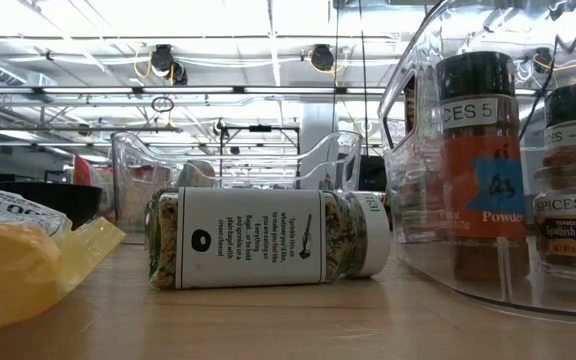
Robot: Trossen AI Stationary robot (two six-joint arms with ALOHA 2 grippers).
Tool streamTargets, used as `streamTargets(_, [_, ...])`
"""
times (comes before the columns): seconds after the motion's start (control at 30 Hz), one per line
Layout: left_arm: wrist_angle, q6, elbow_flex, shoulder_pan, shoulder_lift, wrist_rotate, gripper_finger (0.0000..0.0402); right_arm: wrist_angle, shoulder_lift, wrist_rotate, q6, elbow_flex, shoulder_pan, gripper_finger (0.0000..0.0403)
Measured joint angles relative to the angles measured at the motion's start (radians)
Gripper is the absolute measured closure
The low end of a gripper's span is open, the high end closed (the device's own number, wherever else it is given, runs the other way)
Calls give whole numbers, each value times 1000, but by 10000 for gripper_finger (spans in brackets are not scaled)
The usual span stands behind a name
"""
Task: Pick & Place Food Item
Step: Put the blue and white patterned spoon into the middle transparent bin
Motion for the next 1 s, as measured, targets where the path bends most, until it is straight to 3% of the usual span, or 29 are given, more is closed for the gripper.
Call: streamTargets(1.0, [-72, 42, 0, 57, 0, -69, 174, 75, 44, -39, 100, 0, 43, 397])
